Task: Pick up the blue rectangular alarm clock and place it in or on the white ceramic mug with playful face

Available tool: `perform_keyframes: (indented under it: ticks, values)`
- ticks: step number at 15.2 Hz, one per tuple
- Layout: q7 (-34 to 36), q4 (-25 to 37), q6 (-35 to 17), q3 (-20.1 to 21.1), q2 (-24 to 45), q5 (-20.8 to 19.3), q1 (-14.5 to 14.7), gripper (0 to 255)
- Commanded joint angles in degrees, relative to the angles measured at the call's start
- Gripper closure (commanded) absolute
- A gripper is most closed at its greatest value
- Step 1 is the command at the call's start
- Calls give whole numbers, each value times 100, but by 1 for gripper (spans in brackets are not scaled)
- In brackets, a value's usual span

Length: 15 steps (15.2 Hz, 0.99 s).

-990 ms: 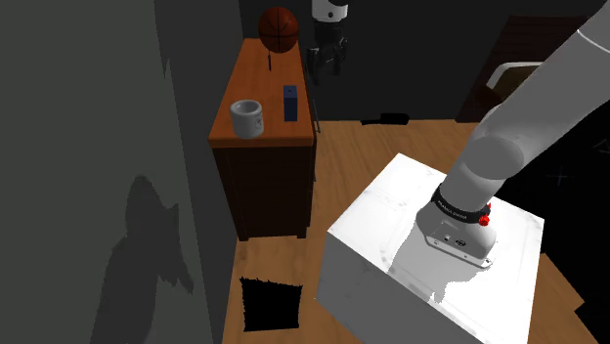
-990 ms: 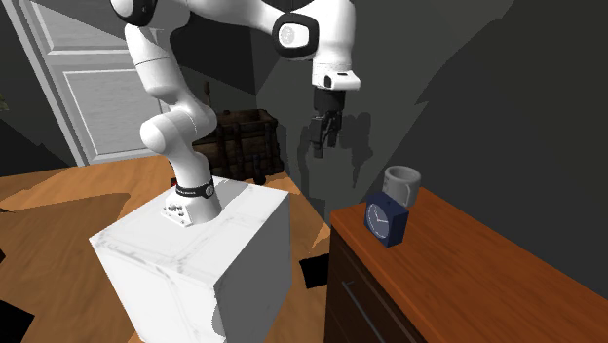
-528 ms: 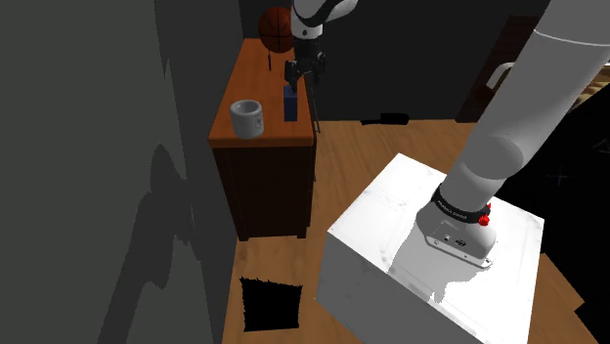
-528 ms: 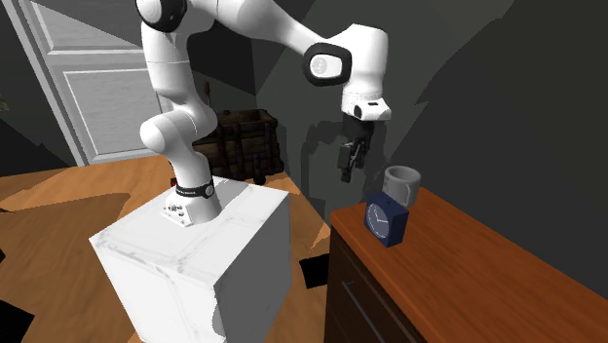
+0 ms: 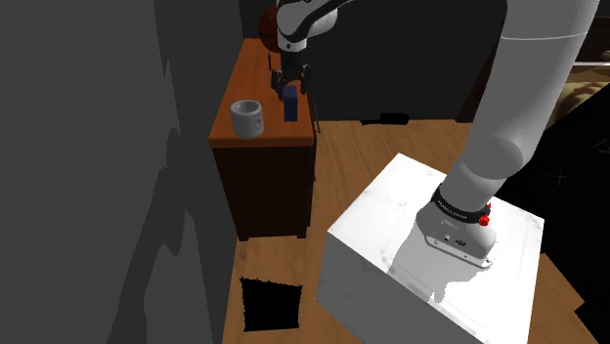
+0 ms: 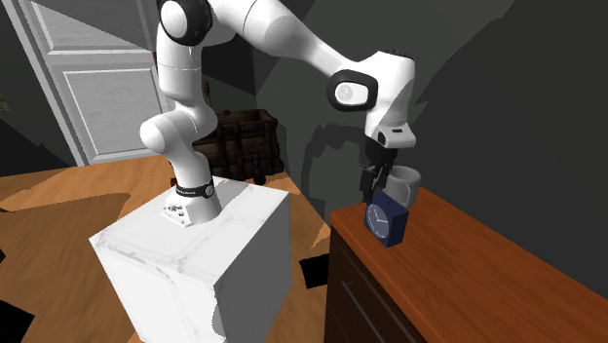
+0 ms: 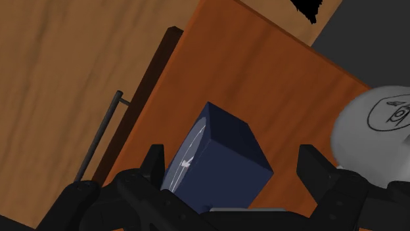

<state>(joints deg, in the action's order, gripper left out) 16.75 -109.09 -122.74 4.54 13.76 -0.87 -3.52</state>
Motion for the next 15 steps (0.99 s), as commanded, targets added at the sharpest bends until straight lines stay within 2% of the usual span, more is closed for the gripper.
perform_keyframes:
  ticks: [1,5,12,13,15]
  values:
    - [7,-37,-133,-4,92,-5,0,0]
    - [16,-148,-373,-8,222,-19,4,0]
    - [16,-146,-372,-8,223,-19,4,0]
    - [16,-146,-372,-8,223,-19,4,255]
    - [16,-145,-371,-8,223,-19,4,255]
